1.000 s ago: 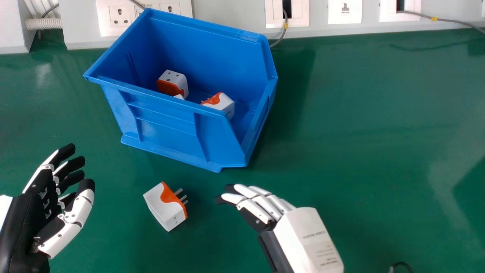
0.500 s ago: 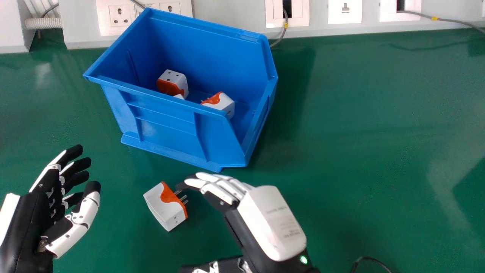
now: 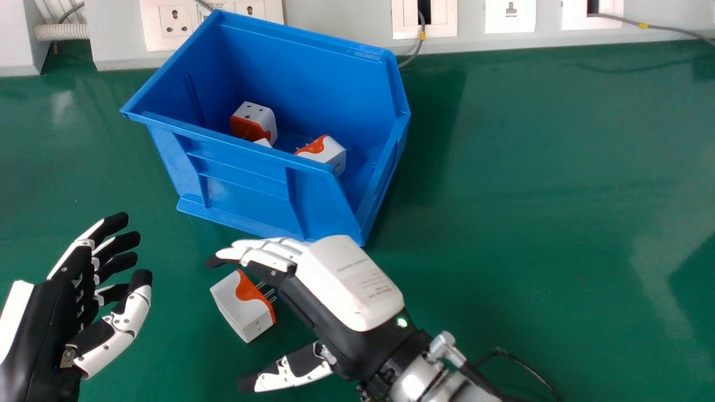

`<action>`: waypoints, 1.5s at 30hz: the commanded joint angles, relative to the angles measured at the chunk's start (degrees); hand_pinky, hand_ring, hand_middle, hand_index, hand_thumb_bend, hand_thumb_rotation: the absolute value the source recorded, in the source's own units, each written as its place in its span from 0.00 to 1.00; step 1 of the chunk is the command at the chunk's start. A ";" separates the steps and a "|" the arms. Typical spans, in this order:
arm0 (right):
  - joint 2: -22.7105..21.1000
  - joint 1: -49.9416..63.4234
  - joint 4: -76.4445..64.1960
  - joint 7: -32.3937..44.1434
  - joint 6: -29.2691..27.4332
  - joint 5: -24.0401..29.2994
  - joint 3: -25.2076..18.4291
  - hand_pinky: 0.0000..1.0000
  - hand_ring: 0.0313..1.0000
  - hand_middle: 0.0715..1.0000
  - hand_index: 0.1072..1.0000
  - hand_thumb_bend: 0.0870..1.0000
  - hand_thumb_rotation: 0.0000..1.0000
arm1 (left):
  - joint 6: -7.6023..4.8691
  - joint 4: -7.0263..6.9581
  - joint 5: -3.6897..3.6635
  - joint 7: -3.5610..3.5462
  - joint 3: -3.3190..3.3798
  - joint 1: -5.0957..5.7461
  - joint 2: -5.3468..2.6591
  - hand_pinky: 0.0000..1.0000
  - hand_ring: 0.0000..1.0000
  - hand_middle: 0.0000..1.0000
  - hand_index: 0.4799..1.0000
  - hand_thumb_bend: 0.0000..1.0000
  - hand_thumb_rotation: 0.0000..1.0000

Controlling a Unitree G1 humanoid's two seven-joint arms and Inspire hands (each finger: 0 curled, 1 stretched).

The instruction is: Pick all objects and put in blue box

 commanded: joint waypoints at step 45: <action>6.43 -25.56 23.32 12.38 9.60 -0.19 2.03 0.76 0.89 0.92 0.88 0.61 0.11 | -0.34 -1.01 -2.76 -0.66 -0.58 -0.77 -0.18 0.77 0.86 0.87 0.80 0.16 0.45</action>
